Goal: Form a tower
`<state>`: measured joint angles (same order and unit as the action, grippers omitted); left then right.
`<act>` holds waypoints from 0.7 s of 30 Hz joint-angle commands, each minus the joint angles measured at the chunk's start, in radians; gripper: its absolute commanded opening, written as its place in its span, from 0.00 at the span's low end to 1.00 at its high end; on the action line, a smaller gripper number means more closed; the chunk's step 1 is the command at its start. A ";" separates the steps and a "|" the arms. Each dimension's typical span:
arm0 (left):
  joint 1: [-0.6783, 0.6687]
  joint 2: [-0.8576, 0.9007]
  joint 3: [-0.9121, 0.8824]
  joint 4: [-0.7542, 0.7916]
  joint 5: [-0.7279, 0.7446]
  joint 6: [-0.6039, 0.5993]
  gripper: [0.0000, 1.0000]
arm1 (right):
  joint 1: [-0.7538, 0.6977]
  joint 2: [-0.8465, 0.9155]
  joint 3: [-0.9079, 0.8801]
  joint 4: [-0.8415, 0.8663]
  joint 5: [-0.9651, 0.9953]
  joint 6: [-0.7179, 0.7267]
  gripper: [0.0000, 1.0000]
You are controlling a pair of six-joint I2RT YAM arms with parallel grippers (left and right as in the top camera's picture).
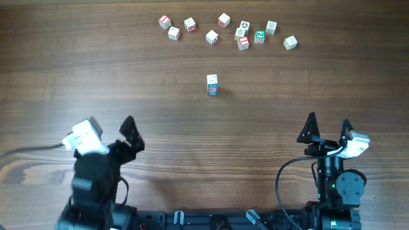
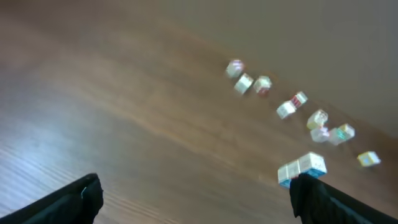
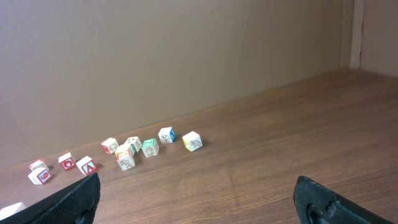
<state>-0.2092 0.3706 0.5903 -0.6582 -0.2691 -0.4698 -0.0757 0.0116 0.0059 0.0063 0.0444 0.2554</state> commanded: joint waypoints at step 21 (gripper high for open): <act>0.175 -0.368 -0.585 0.600 0.257 0.440 1.00 | -0.004 -0.007 -0.001 0.003 -0.013 -0.016 1.00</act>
<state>-0.0425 0.0139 0.0219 -0.0723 -0.0238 -0.0956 -0.0757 0.0116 0.0059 0.0067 0.0444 0.2554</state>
